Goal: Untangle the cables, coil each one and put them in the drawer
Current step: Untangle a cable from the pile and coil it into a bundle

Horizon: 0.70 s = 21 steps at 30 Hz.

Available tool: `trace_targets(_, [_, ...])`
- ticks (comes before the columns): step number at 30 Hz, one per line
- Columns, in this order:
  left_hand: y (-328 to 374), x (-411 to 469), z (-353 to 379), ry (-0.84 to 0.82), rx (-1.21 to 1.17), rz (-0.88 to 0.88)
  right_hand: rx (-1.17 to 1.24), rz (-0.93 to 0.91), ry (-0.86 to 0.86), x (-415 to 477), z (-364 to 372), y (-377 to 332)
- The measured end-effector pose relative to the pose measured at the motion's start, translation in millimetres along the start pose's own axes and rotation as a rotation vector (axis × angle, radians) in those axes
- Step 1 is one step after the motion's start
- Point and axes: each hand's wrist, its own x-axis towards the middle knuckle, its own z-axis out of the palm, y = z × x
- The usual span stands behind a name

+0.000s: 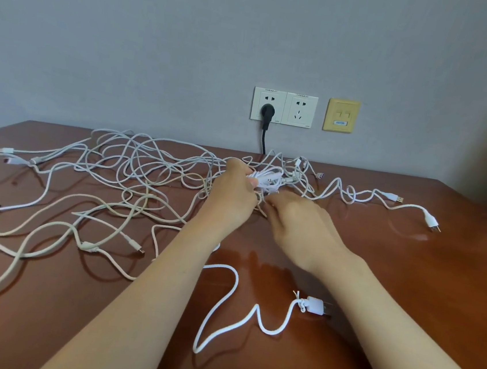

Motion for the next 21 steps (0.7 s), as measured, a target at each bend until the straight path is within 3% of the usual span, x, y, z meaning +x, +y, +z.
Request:
trace_targets(6, [-2.7, -4.0, 8.1, -0.058, 0.054, 0.004, -0.355, -0.285, 0.032, 4.1, -5.8, 1.9])
trace_targets(12, [-0.6, -3.6, 12.4, -0.145, -0.093, 0.023, -0.154, -0.198, 0.172, 0.9, -15.0, 15.8])
trace_targets(15, [-1.6, -4.0, 10.2, -0.193, -0.049, 0.079, -0.005, -0.039, 0.118, -0.2, -18.8, 16.6])
trace_targets(21, [-2.8, -5.3, 7.4, -0.279, 0.048, 0.150, 0.101, 0.056, 0.075, 0.1, -20.7, 20.6])
